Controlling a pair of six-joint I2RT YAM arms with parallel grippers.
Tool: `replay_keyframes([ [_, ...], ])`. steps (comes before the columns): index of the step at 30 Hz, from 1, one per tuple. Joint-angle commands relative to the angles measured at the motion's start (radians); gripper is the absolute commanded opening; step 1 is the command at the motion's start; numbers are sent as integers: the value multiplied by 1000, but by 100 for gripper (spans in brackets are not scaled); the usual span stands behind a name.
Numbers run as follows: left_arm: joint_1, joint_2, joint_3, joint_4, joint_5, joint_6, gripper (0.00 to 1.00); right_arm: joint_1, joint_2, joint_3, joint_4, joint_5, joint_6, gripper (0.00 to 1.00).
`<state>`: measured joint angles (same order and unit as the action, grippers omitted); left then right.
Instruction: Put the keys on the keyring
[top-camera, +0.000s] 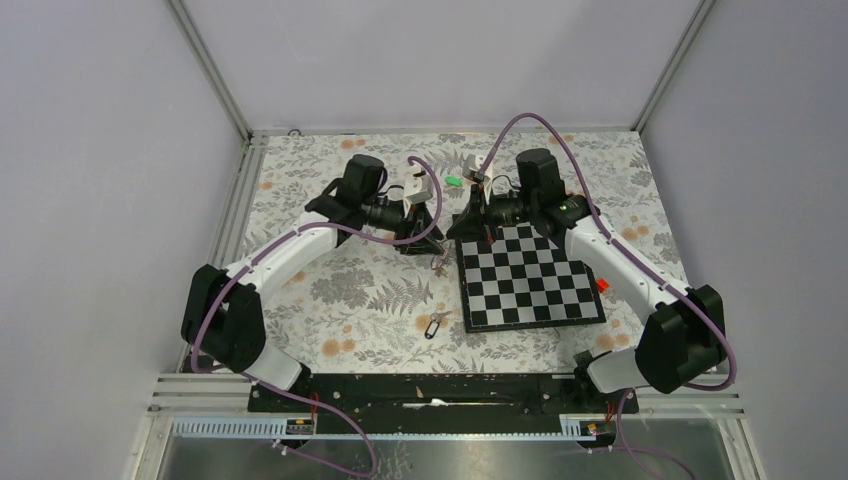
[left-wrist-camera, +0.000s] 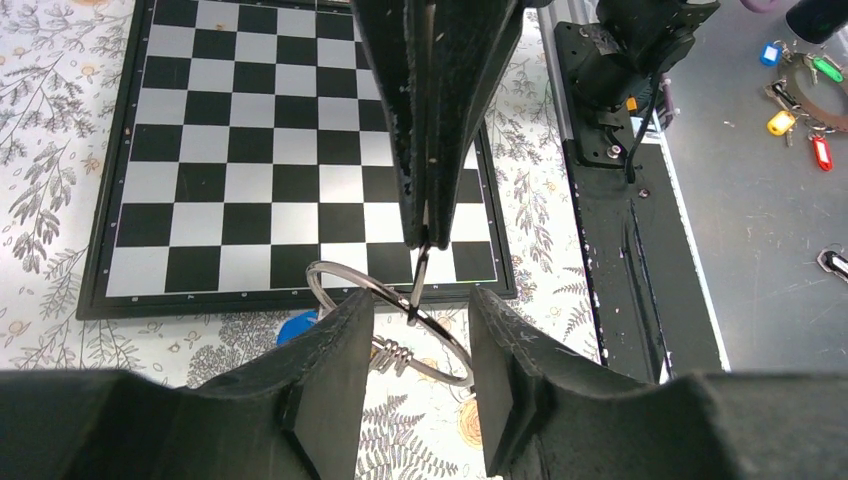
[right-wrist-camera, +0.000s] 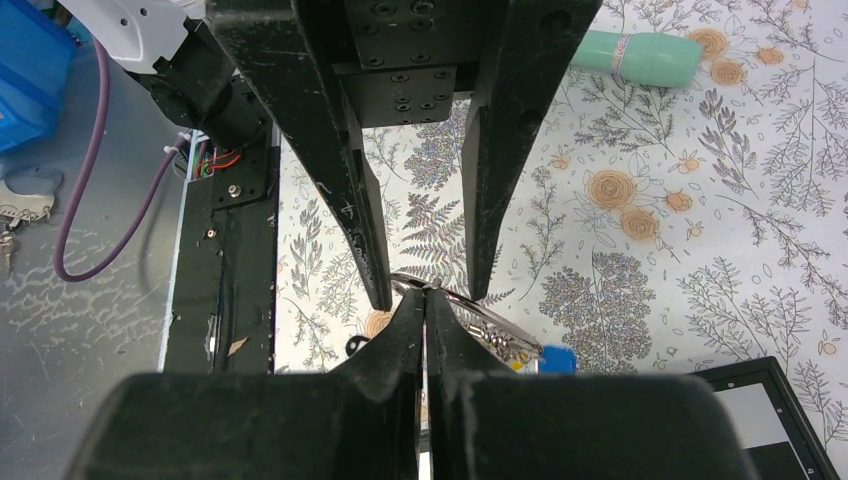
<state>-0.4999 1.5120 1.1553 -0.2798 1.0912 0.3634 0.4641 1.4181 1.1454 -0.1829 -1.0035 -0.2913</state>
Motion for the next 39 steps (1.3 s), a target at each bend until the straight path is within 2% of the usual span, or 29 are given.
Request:
replay_keyframes([
  [1, -9, 3, 56, 29, 55, 23, 43, 7, -33, 44, 15, -16, -2, 0],
  [9, -8, -17, 58, 33, 34, 38, 41, 7, -40, 20, 8, -9, -32, 0],
  [18, -8, -11, 81, 34, 61, 28, 26, 7, -36, 20, 6, -10, -34, 0],
  [26, -8, -4, 96, 33, 73, 18, 23, 6, -35, 15, 6, -7, -40, 0],
  [39, -9, 11, 95, 57, 87, -19, 14, 7, -36, 13, 13, -6, -34, 0],
])
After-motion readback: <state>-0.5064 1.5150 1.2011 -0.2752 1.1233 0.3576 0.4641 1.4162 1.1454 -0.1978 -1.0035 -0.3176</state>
